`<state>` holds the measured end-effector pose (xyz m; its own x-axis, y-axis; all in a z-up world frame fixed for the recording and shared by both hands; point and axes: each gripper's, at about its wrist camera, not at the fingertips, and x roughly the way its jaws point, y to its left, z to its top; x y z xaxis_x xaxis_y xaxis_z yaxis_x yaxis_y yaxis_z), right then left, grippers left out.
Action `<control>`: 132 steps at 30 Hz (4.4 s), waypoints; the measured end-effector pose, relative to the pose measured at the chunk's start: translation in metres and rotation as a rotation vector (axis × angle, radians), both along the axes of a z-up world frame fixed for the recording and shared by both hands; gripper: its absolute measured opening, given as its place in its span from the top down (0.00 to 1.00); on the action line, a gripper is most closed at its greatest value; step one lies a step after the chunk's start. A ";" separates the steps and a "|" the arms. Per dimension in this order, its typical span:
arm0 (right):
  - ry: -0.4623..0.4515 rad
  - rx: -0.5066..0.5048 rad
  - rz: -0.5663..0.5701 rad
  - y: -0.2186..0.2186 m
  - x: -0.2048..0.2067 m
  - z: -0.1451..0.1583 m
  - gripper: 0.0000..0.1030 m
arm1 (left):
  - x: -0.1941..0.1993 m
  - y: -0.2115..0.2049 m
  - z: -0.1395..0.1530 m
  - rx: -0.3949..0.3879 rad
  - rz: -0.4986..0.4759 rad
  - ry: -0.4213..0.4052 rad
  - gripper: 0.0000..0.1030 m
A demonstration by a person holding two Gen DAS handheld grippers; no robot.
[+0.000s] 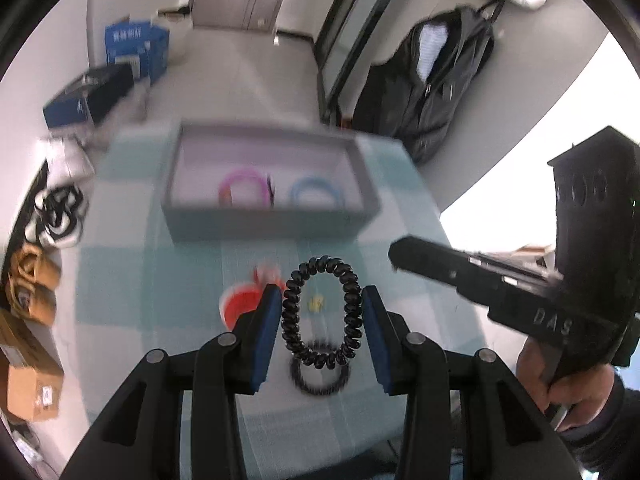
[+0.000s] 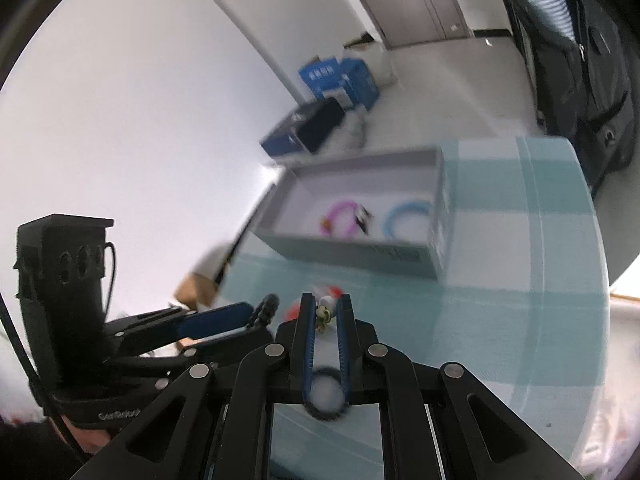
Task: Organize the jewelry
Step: 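Lift the black bracelet with the left tool and drop it into the box, then withdraw both tools from the box back over the table, then lower the right tool onto the remaining black coiled bracelet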
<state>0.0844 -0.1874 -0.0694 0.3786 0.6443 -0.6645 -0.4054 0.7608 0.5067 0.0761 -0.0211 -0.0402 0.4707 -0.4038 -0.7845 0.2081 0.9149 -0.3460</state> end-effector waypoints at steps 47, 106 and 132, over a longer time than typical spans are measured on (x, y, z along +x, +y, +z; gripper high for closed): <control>0.243 0.061 -0.061 0.021 0.131 -0.029 0.88 | 0.122 0.050 -0.031 -0.209 0.083 0.162 0.64; -0.101 -0.234 0.127 0.033 -0.030 -0.029 0.17 | -0.031 0.087 -0.048 0.084 0.223 0.105 0.30; -0.185 -0.441 0.358 0.082 -0.064 -0.077 0.57 | 0.008 0.047 -0.063 0.094 0.061 0.173 0.30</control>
